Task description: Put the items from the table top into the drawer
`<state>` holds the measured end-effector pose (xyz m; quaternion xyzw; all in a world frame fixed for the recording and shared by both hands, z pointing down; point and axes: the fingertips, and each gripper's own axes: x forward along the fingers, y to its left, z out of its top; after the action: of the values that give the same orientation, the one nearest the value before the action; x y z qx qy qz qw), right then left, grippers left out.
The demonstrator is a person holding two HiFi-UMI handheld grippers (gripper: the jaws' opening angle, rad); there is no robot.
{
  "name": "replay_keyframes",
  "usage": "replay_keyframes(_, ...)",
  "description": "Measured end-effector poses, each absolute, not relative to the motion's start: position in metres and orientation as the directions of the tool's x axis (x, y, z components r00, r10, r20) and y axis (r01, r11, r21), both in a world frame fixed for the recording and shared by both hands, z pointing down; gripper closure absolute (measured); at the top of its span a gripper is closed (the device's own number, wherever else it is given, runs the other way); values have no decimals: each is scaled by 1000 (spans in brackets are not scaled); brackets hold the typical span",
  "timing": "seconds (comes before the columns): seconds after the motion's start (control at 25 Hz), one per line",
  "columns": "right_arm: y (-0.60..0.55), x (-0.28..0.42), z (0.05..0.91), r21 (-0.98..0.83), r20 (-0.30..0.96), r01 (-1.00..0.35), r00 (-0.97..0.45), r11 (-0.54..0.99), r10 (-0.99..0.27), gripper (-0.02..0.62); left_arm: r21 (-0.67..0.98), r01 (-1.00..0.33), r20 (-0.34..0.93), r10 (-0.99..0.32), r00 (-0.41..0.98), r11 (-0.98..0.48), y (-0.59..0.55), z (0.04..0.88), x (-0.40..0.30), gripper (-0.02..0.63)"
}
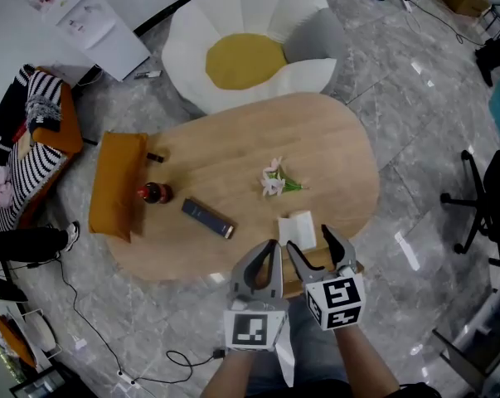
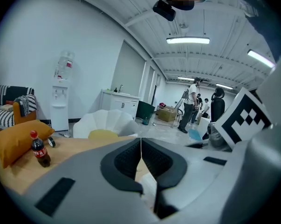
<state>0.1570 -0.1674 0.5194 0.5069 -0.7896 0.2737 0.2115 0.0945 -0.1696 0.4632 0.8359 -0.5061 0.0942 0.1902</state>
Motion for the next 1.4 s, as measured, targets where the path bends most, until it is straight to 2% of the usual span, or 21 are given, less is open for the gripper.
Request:
replay_keyframes(0.64,-173,153,571,-213,660,-929,-364,301,-657,238,239,-879,381,-793,475,-411,-184,519,95,594)
replay_keyframes(0.92,-171,160,605,-197,702,-951,-307,238,-643,233,266,-883,418,-779,467,-386,-183,549,89,594)
replay_keyframes(1.4,-167,160,640,-153,756,-955,-279,256,-592,233,275,-888,448,-768,458,-369,-187,577,85,594)
